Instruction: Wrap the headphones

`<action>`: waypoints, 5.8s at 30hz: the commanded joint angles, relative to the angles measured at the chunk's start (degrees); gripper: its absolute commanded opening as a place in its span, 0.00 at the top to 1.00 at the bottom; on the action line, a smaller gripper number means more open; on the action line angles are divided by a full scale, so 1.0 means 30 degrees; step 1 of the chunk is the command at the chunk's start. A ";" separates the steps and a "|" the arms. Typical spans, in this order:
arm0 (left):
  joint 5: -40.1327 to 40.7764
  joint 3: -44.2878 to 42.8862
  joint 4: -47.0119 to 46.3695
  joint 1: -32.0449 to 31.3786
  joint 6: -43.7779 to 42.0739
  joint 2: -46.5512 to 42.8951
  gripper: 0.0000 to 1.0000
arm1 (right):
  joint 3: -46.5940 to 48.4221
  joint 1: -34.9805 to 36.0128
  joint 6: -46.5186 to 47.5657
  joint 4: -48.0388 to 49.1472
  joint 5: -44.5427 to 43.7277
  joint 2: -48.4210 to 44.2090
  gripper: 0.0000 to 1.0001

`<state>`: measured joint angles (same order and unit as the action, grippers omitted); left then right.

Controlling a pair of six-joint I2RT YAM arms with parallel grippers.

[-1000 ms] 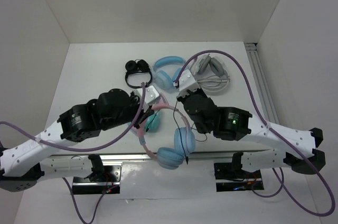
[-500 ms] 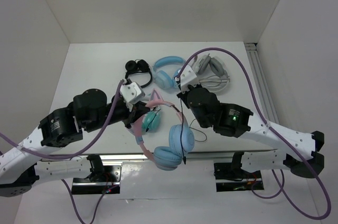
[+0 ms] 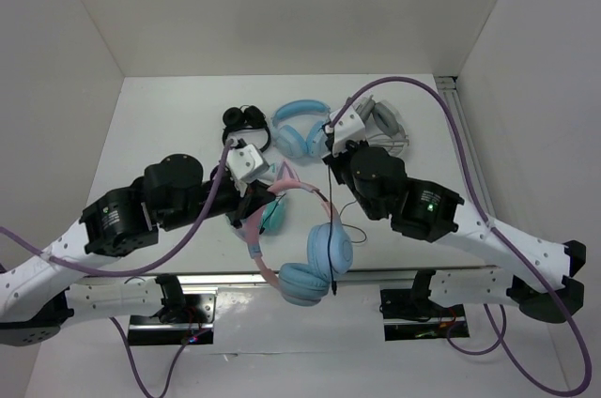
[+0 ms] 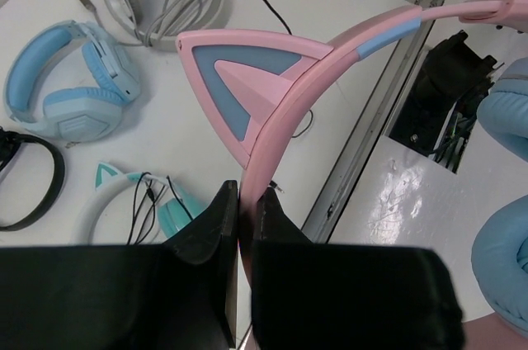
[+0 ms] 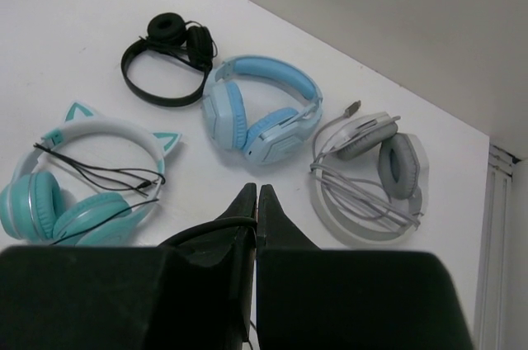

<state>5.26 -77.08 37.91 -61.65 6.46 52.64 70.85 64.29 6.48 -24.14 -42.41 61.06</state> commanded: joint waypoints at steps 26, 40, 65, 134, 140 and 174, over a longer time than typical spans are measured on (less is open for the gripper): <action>-0.0258 -0.0586 -0.0655 -0.0193 0.1365 0.2611 1.00 | 0.2113 -0.2329 0.1121 -0.0158 0.1385 0.3030 1.00; -0.2221 -0.2198 0.0400 -0.0193 0.0513 0.2199 1.00 | 0.1110 -0.2329 0.2029 0.0108 0.3710 0.3437 1.00; 0.3431 -0.0853 -0.3843 -0.0193 0.4140 -0.2809 1.00 | -0.3250 -0.4321 0.0359 0.4440 1.0935 0.1915 1.00; 2.0215 -0.1672 -0.6893 -0.0193 0.7342 -0.0380 1.00 | -1.3480 0.2411 -0.5209 1.8071 1.2124 0.0246 1.00; 2.3761 -0.0645 -0.6895 -0.0193 0.6550 0.0583 1.00 | -1.1228 0.6368 -0.4387 1.3767 0.7519 -0.0694 1.00; 1.5102 0.0615 0.5469 -0.0779 0.3739 0.3286 1.00 | 0.1403 1.0940 -0.0137 -0.4607 -0.9209 0.3144 1.00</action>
<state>54.68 -74.61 52.84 -63.42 19.51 65.98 71.46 95.85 5.28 -33.61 -60.23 70.98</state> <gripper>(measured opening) 0.138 0.046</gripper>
